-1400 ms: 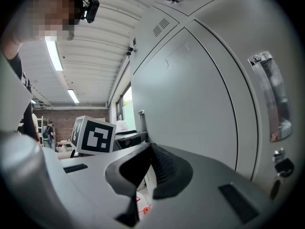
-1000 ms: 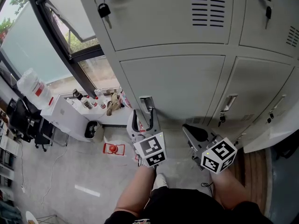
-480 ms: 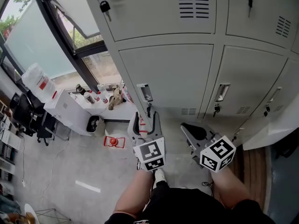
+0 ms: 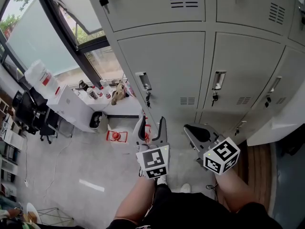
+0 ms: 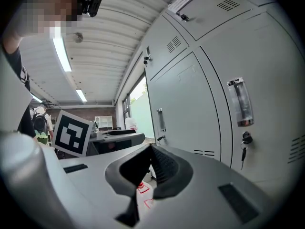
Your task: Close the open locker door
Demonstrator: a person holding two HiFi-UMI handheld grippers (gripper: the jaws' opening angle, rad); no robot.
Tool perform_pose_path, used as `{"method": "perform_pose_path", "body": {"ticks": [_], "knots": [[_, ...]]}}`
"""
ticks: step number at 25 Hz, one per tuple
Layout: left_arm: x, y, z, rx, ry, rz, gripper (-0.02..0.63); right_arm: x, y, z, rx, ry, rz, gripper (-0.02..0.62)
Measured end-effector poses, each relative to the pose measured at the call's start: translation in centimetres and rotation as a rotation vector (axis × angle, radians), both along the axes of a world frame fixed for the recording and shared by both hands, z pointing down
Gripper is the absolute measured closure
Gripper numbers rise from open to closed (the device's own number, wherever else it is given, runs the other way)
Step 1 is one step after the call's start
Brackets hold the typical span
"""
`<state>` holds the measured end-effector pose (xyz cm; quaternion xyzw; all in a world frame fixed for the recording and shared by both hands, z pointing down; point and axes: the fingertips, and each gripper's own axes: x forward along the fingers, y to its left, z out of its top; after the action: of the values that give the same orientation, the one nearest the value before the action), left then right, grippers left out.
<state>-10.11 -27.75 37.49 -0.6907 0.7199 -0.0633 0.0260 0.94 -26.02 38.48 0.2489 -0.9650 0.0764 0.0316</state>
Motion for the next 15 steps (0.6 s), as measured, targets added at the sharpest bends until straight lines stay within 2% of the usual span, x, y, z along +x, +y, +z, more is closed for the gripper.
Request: {"method": "perform_pose_path", "body": {"ticks": [7, 15], "knots": [[1.0, 2.1, 0.0, 0.002, 0.0, 0.046, 0.362, -0.1, 1.1, 0.8, -0.017, -0.006, 0.008, 0.541], [-0.1, 4.3, 0.3, -0.017, 0.014, 0.12, 0.365, -2.4, 1.9, 1.0, -0.029, -0.013, 0.036, 0.541]]}}
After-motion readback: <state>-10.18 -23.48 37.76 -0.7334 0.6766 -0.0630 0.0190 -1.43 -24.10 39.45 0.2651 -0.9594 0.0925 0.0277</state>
